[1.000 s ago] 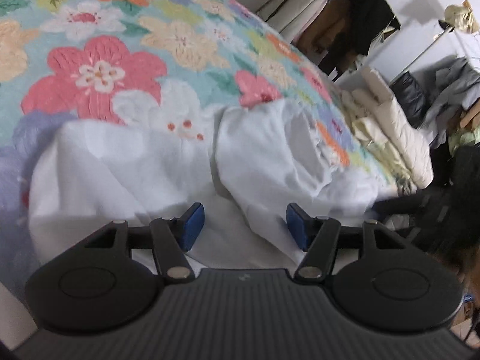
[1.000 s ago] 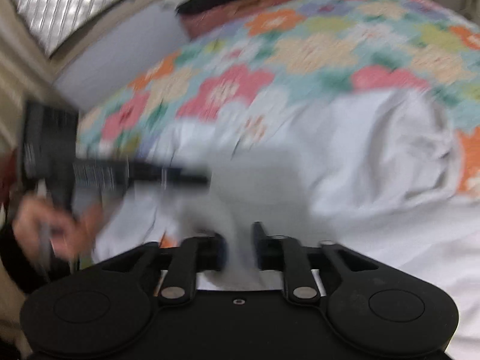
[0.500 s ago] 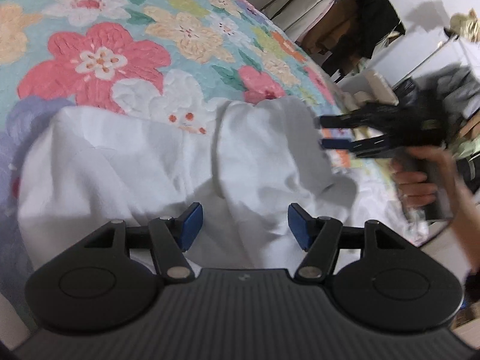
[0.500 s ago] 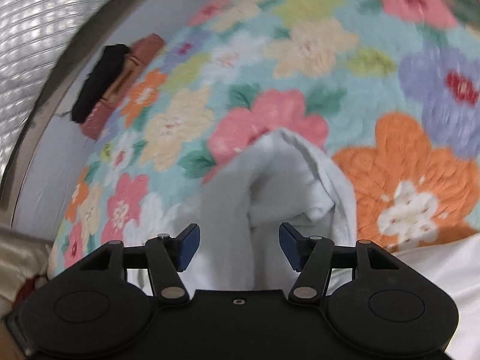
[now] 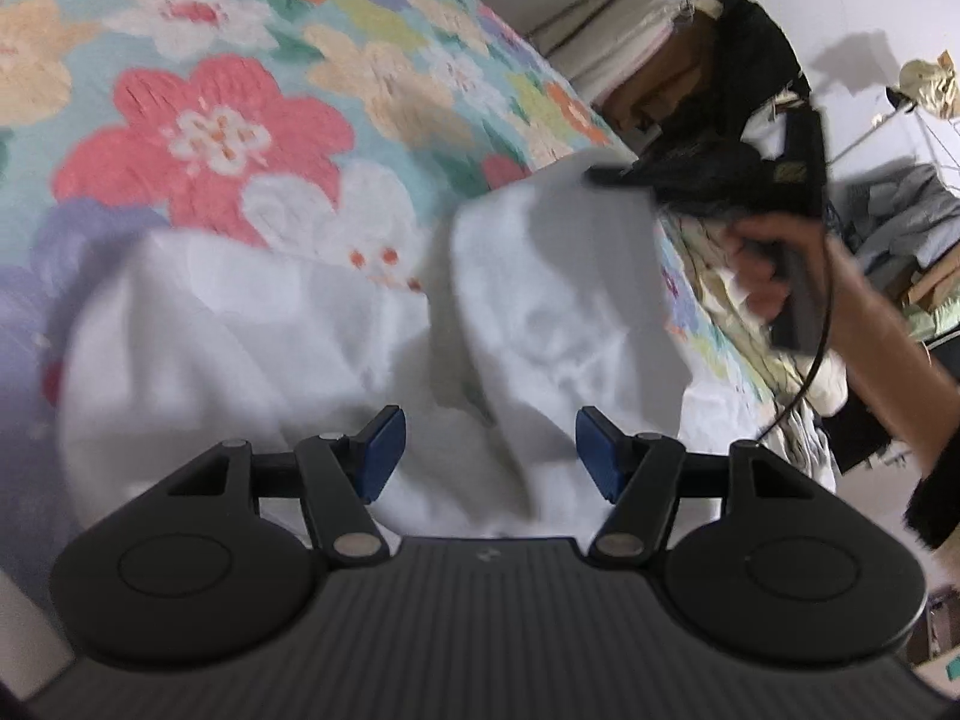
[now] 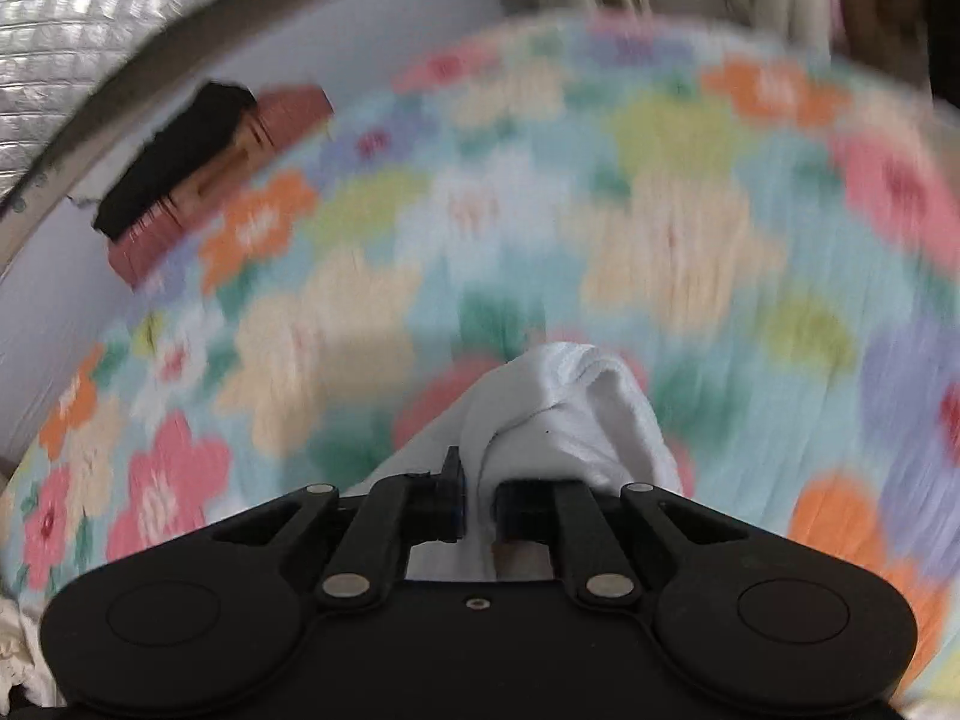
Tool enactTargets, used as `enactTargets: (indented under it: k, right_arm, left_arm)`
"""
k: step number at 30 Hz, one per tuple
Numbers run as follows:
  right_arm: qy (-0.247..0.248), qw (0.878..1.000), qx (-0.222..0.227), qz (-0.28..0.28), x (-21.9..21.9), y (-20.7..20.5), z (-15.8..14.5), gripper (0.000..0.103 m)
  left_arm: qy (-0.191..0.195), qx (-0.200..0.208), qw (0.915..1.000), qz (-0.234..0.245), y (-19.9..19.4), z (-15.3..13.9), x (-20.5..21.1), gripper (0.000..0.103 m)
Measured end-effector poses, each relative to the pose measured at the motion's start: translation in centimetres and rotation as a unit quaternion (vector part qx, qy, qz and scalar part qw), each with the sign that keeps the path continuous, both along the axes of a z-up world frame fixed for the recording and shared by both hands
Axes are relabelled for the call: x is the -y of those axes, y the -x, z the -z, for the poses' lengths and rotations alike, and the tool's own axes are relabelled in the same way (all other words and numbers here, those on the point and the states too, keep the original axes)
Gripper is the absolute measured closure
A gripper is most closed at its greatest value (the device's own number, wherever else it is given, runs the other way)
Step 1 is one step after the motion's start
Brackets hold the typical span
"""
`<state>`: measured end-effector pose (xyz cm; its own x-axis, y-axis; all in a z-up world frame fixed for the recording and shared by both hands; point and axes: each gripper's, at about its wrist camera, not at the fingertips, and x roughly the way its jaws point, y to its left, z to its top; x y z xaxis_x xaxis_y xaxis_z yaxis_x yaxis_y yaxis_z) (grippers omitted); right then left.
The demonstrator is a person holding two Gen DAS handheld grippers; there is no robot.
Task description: Fold clothes
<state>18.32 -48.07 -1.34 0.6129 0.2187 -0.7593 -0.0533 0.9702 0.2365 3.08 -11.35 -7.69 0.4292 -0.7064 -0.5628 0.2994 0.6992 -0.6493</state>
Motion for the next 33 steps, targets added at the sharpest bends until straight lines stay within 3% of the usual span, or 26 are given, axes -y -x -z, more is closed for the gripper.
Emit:
enactTargets:
  k: [2,5,6,7,9,12,16,21,27,29,31,33]
  right_arm:
    - [0.042,0.997,0.058,0.008,0.8,-1.7,-4.5,0.092]
    - [0.054,0.981,0.161,0.091,3.3,-3.0,-10.1,0.088]
    - [0.05,0.974,0.188,0.116,4.1,-3.0,-10.9,0.081]
    - [0.046,0.97,0.198,0.134,4.9,-3.1,-11.1,0.053]
    - [0.046,0.971,0.164,0.165,6.3,-3.3,-9.7,0.029]
    - [0.056,0.976,0.117,0.174,7.8,-2.5,-6.5,0.029]
    - [0.043,0.984,0.063,0.164,8.8,-0.7,-2.5,0.029]
    - [0.012,0.992,0.042,0.117,7.1,1.7,-0.1,0.029]
    - [-0.045,0.999,0.0,-0.006,0.5,1.5,-0.8,0.029]
    - [-0.094,0.995,-0.008,-0.035,-1.8,1.3,-1.3,0.029]
    - [-0.13,0.99,-0.011,-0.062,-4.4,1.5,-1.2,0.029]
    - [-0.119,0.989,-0.02,-0.09,-7.4,1.5,-0.6,0.029]
  left_arm:
    - [0.0,0.013,0.9997,-0.022,-0.1,-0.6,-1.2,0.041]
    - [0.006,0.025,0.998,-0.058,-0.4,-1.1,-3.2,0.041]
    - [0.002,0.025,0.9974,-0.067,-0.5,-1.1,-3.6,0.041]
    - [-0.007,0.024,0.9969,-0.074,-0.7,-1.0,-4.0,0.041]
    - [-0.027,0.022,0.9955,-0.088,-0.9,-0.7,-4.6,0.041]
    - [-0.064,0.021,0.9934,-0.093,-1.1,-0.3,-5.0,0.041]
    - [-0.074,0.014,0.9926,-0.096,-1.5,-0.1,-5.2,0.041]
    - [-0.11,0.029,0.9875,-0.109,-1.4,-1.1,-5.8,0.034]
    - [-0.203,0.024,0.9652,-0.162,-1.6,-1.4,-8.0,0.018]
    - [-0.203,0.003,0.966,-0.16,-1.8,-0.6,-8.7,0.017]
    - [-0.182,-0.017,0.9723,-0.146,-2.1,0.6,-8.9,0.017]
    - [-0.15,-0.027,0.9782,-0.141,-2.3,1.4,-8.7,0.016]
